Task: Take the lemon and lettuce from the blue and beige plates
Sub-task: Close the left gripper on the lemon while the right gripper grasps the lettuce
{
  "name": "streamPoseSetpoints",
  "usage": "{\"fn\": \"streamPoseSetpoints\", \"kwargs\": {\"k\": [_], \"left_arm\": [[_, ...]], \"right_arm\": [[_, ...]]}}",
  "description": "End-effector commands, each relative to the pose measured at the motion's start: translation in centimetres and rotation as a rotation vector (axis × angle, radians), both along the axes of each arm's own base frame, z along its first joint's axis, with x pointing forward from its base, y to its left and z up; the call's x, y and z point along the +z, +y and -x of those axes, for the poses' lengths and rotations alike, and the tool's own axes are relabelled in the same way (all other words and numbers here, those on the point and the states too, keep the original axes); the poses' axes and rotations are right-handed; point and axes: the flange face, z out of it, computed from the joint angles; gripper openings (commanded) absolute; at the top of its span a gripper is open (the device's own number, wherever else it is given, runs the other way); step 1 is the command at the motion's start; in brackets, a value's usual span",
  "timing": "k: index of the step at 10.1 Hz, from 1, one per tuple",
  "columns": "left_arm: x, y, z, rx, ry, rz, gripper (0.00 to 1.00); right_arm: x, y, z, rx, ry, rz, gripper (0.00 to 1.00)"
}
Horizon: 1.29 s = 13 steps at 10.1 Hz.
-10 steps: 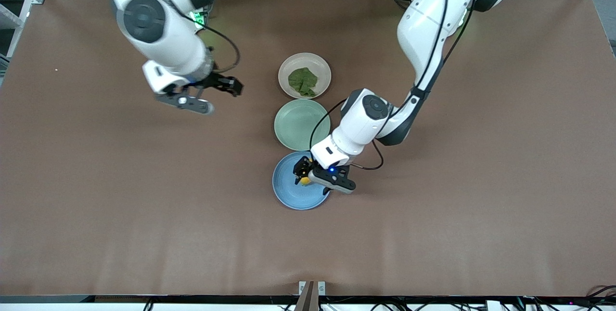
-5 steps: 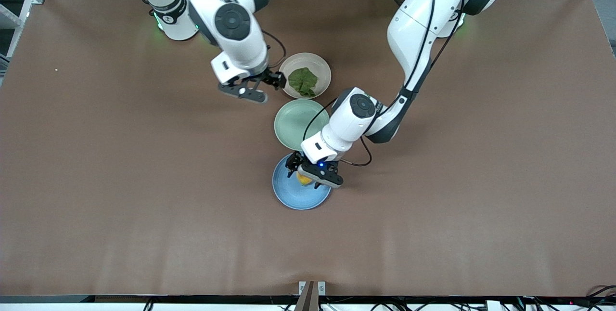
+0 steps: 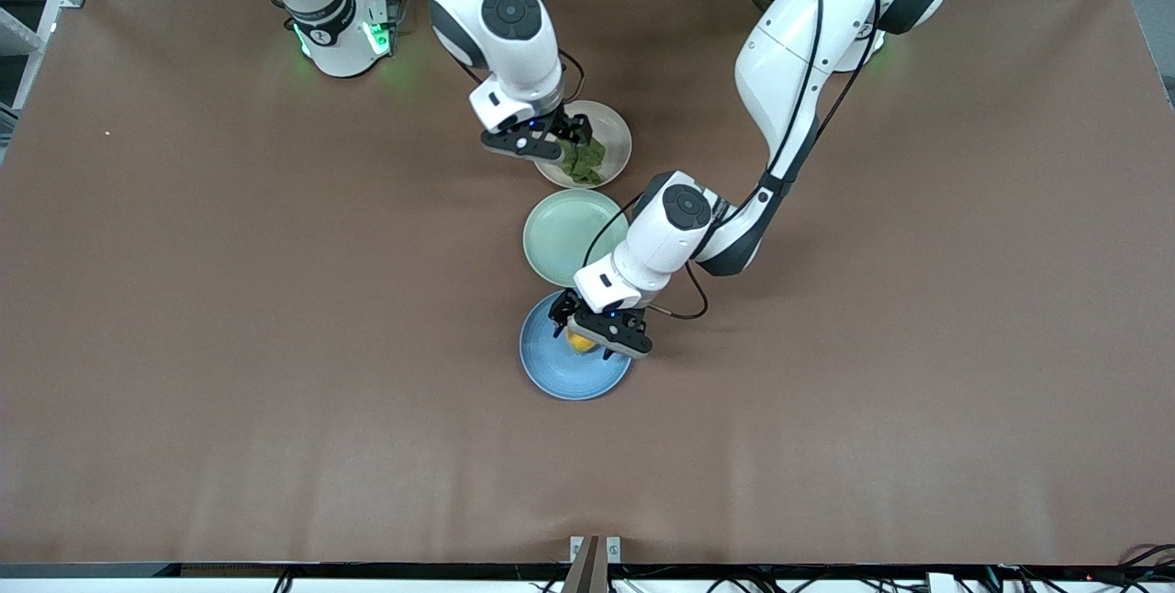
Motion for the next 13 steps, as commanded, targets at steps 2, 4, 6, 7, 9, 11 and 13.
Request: {"fn": "streamPoseSetpoints", "kwargs": {"k": [2,4,6,7,9,11,13], "left_arm": [[-0.5,0.0,0.2,-0.014,-0.005,-0.024,1.00],[-1.5,0.0,1.0,-0.016,0.016,-0.037,1.00],[-2.2,0.4,1.6,-0.018,0.033,-0.050,1.00],[-2.5,0.5,1.9,-0.020,0.040,-0.056,1.00],[-2.6,0.4,2.1,-0.014,0.046,-0.054,1.00],[-2.8,0.1,2.3,-0.016,0.049,-0.055,0.69],[-2.8,0.2,2.4,-0.015,0.051,-0.055,0.30]], "right_arm": [[-4.8,1.9,1.8,0.000,-0.023,-0.014,1.00],[-7.1,2.2,2.0,-0.013,-0.017,-0.010,1.00],[-8.9,2.6,2.3,-0.011,-0.023,-0.023,1.00],[-9.2,2.8,2.3,-0.010,-0.024,-0.026,1.00],[-10.2,3.1,3.0,0.000,-0.017,-0.020,1.00],[-11.8,3.3,3.1,-0.003,-0.029,-0.039,1.00],[-11.7,3.4,3.2,-0.003,-0.030,-0.040,1.00]]}}
